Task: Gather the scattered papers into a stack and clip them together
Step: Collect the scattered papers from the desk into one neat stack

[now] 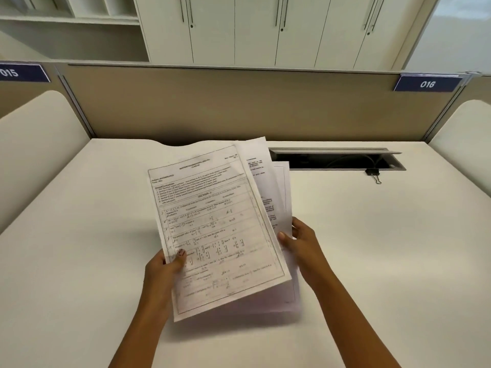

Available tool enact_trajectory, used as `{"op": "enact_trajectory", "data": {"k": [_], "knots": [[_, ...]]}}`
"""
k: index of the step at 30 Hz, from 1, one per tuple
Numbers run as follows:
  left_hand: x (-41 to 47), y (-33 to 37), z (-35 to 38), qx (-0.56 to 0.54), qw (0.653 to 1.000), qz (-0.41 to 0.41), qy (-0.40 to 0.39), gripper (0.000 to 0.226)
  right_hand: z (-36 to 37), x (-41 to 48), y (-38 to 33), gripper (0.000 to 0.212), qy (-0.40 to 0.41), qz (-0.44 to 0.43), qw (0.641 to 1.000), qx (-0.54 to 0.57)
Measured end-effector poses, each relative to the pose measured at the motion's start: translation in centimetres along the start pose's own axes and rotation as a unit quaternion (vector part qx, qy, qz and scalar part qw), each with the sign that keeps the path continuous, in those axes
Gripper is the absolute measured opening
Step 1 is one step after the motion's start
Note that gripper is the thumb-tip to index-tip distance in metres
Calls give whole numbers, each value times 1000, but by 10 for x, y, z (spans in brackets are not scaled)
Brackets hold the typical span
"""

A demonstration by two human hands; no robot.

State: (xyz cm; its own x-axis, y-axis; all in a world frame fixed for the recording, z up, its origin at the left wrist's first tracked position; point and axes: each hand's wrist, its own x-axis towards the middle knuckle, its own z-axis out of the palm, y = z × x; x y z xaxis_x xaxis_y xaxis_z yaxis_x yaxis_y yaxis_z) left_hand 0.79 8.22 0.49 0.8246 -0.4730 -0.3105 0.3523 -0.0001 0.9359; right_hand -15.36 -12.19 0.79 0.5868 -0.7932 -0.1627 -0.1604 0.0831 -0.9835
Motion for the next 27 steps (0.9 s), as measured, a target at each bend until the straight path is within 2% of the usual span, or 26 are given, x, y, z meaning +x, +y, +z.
{"op": "enact_trajectory", "data": {"k": [3,6,9,12,15,19,23,27], "knots": [[2,0,6,29,998,40,30,20,4,-4,-5,27,-21,-23,999,18],[2,1,12,41,996,81,26,21,8,-9,-10,23,-25,-37,998,44],[-3,5,23,86,985,146,18,22,17,-12,-17,24,-21,-93,995,-16],[-4,7,32,101,973,199,55,28,24,-14,-20,21,18,-172,982,-75],[-3,13,39,89,965,236,72,36,25,-19,-26,14,75,-226,969,-74],[-5,23,48,86,952,286,64,38,24,-23,-33,18,99,-248,963,-29],[-7,25,54,67,943,322,49,27,24,-25,-25,26,92,-250,964,-8],[-12,29,60,58,941,330,46,28,28,-30,-24,22,85,-249,965,11]]}}
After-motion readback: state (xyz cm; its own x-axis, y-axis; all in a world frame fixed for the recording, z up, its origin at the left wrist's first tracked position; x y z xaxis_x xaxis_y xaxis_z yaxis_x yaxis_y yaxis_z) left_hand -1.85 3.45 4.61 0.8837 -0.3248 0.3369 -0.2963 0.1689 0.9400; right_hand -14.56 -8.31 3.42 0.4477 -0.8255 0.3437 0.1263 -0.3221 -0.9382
